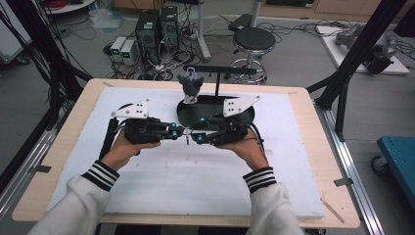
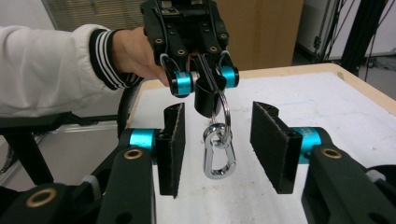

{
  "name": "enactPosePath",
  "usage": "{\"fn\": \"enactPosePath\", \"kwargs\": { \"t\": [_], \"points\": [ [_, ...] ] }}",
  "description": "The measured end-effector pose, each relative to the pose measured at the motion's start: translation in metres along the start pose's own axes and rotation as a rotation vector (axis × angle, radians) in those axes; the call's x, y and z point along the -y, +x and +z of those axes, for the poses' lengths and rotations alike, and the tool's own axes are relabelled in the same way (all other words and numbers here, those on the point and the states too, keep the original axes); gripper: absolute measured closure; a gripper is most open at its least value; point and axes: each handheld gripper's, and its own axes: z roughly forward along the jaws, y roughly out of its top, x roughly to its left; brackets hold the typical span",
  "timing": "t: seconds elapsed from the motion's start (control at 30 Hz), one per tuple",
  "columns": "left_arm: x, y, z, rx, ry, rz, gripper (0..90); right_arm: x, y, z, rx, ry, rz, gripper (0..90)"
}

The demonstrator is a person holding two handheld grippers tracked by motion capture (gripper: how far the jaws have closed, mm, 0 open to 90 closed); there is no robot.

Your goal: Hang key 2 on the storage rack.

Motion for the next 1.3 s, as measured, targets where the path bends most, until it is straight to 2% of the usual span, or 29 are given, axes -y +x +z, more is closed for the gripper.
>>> {"fn": "enactPosePath", "kwargs": {
  "t": [0.3,0.43,0.53,0.63,0.73,1.0,1.17,1.23,1.3],
  "points": [
    [0.0006,-0.0011,0.0021,0.012,0.003,0.005,88.1,-0.0002,0.0008,0.0050,-0.041,0.007,-0.030,70.3],
    [0.0006,-0.0015,0.0025,0.020,0.005,0.009,88.1,-0.0003,0.0009,0.0051,-0.030,0.017,-0.044,78.7],
    [0.0006,-0.0016,0.0026,0.022,0.004,0.010,88.0,-0.0005,0.0006,0.0038,-0.025,0.014,-0.051,80.7],
    [0.0007,-0.0016,0.0029,0.022,0.005,0.013,88.0,-0.0010,0.0010,0.0036,-0.011,0.015,-0.068,86.6],
    [0.0009,-0.0014,0.0028,0.022,0.008,0.012,87.9,-0.0007,0.0000,0.0036,-0.023,0.011,-0.056,87.3],
    [0.0013,-0.0012,0.0029,0.019,0.008,0.018,87.7,-0.0009,0.0009,0.0039,-0.010,0.020,-0.041,88.3],
    [0.0019,-0.0004,0.0024,0.000,0.014,0.012,85.1,-0.0016,0.0016,0.0047,0.005,0.030,-0.034,88.7],
    [0.0025,-0.0009,0.0019,-0.002,-0.001,0.005,79.5,-0.0017,0.0020,0.0047,0.015,0.032,-0.035,88.7],
    [0.0024,-0.0010,0.0013,-0.021,0.008,0.011,70.1,-0.0014,0.0011,0.0044,0.015,0.029,-0.035,88.6]
  ]
}}
